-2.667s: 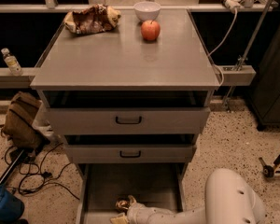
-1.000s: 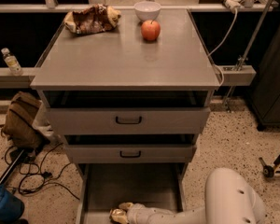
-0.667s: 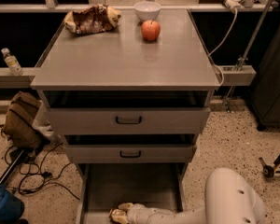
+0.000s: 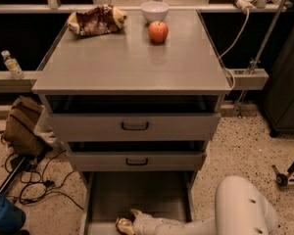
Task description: Pick orange can from bottom drawer and place on counter
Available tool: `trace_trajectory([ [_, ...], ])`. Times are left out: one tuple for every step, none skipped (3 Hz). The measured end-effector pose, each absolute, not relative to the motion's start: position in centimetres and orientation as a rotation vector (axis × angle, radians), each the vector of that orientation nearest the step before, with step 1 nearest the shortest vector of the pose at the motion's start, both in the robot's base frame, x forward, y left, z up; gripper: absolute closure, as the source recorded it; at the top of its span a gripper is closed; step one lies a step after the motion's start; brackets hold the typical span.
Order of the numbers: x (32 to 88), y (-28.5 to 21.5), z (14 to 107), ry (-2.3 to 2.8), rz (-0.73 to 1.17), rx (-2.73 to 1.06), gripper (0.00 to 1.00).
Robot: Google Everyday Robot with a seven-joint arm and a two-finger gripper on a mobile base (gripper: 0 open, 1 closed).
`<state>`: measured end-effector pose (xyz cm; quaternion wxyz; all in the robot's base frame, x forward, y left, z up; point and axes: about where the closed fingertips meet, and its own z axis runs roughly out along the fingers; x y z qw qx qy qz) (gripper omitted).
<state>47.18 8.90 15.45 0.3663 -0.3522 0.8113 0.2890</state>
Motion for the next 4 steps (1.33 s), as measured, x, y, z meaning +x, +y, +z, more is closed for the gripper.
trace_trajectory([
  [47.2, 8.9, 15.5, 2.085, 0.743, -0.905, 0.00],
  [47.2, 8.9, 15.5, 2.085, 0.743, -0.905, 0.00],
  [47.4, 8.9, 14.9, 2.113, 0.723, -0.930, 0.00],
  [47.6, 9.1, 13.9, 2.153, 0.665, -1.020, 0.00],
])
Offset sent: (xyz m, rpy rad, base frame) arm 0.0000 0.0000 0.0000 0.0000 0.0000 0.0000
